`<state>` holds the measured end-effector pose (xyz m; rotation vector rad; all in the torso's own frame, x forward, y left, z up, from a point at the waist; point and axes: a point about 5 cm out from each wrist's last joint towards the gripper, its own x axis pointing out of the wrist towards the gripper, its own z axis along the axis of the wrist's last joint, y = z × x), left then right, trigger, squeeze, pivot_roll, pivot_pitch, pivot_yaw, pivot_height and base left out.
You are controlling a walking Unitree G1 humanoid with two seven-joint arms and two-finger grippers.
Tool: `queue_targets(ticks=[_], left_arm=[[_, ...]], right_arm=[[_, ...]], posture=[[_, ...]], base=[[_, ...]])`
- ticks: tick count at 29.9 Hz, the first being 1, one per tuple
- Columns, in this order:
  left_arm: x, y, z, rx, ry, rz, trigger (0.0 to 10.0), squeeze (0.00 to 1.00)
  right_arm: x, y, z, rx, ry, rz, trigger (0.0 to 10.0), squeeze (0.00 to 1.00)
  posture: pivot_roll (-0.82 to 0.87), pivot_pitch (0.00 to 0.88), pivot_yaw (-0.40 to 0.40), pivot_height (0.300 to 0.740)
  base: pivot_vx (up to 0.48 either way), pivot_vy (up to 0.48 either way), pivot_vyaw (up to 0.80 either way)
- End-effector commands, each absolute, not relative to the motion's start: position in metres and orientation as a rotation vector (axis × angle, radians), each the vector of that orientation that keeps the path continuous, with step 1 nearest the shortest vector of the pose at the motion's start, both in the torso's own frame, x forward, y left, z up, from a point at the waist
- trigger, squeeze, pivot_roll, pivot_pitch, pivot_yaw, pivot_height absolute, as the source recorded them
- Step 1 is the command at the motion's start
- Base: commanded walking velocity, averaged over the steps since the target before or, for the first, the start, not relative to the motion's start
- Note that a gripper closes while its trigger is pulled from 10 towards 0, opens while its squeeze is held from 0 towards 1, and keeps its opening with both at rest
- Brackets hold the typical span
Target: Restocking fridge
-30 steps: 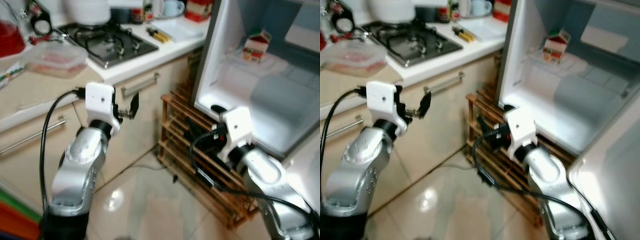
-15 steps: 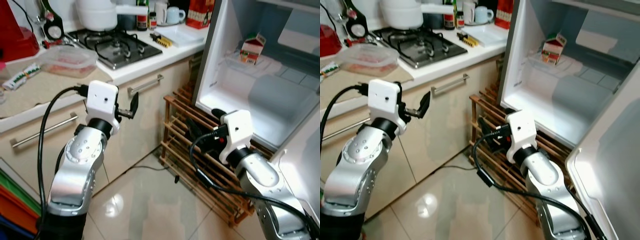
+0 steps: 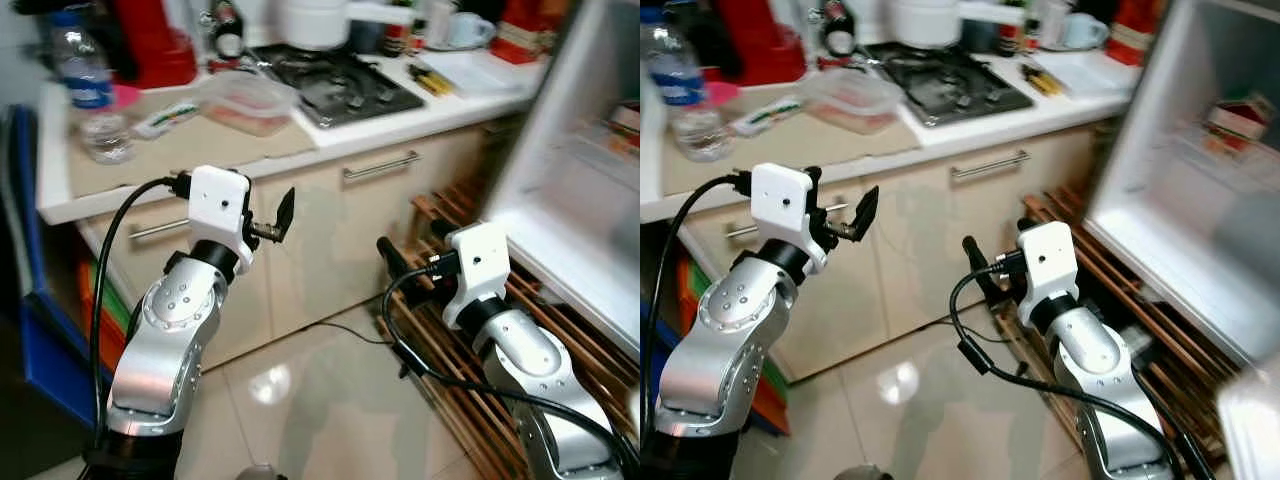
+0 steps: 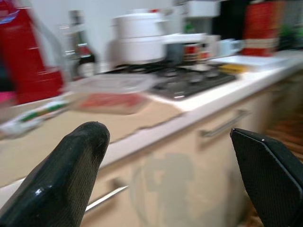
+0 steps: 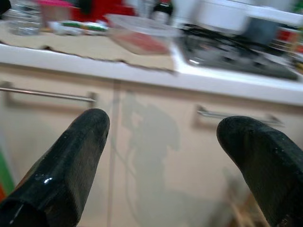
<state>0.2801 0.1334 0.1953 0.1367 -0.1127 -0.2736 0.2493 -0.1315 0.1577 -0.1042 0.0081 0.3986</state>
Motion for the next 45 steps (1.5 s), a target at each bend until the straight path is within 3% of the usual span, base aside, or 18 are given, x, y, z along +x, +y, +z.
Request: queue_targets(ticks=[1,8,17,45], left_arm=[[0.280,0.133,0.198,0.143,-0.123,-0.282,10.0,0.00],[0.278,0.131,0.201,0.180,-0.139,-0.296,10.0,0.00],[0.280,0.129,0.207,0.196,-0.167,-0.304,10.0,0.00],[0.279,0.129,0.208,0.209,-0.173,-0.314,10.0,0.00]], right_arm=[[0.250,-0.129,0.163,-0.104,-0.020,0.422,10.0,0.00],[0.252,-0.127,0.166,-0.099,-0.041,0.437,10.0,0.00],[0.262,-0.138,0.178,-0.040,-0.092,0.338,10.0,0.00],[0.267,-0.133,0.183,-0.013,-0.107,0.363,10.0,0.00]], posture=[[0.02,0.000,-0.009,0.740],[0.03,0.000,-0.012,0.740],[0.03,0.000,-0.019,0.740],[0.04,0.000,-0.023,0.740]], base=[[0.300,0.000,0.80],[0.302,0.000,0.80],[0.303,0.000,0.00],[0.302,0.000,-0.12]])
